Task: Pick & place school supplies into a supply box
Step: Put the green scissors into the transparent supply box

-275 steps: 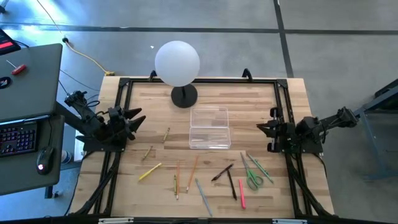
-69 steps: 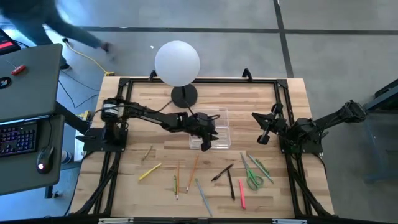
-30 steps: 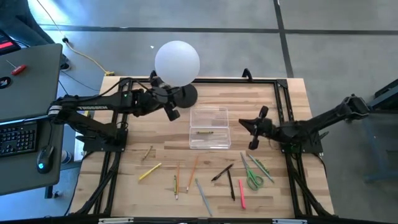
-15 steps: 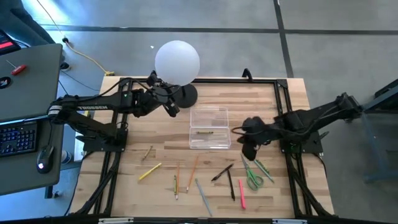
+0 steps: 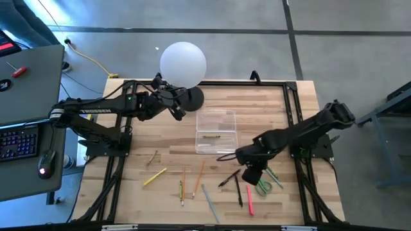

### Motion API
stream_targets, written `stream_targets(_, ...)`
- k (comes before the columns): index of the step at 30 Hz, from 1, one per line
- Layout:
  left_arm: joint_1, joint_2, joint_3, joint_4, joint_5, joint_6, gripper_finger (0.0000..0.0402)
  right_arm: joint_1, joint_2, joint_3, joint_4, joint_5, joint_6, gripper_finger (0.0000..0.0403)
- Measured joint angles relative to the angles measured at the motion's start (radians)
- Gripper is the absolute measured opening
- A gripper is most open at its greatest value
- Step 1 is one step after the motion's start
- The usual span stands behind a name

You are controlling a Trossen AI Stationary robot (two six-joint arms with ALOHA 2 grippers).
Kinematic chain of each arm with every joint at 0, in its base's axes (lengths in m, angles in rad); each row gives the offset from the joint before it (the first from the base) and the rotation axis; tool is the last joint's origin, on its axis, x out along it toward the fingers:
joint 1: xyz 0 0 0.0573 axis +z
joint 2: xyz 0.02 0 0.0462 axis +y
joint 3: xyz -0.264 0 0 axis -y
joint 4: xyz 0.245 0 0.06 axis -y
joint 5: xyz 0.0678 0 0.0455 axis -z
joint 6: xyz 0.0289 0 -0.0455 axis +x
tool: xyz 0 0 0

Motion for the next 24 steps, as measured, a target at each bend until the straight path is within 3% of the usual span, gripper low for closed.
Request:
stream_targets(7, 0.0, 0.0, 0.0, -0.035, 0.004, 0.0, 0.0159, 0.034, 0.069, 0.0, -0.117, 0.016, 0.113, 0.0103)
stream_targets(24, 0.0, 0.0, 0.0, -0.046, 0.011, 0.005, 0.0159, 0.234, 0.166, 0.0, 0.011, 0.029, 0.407, 0.0101)
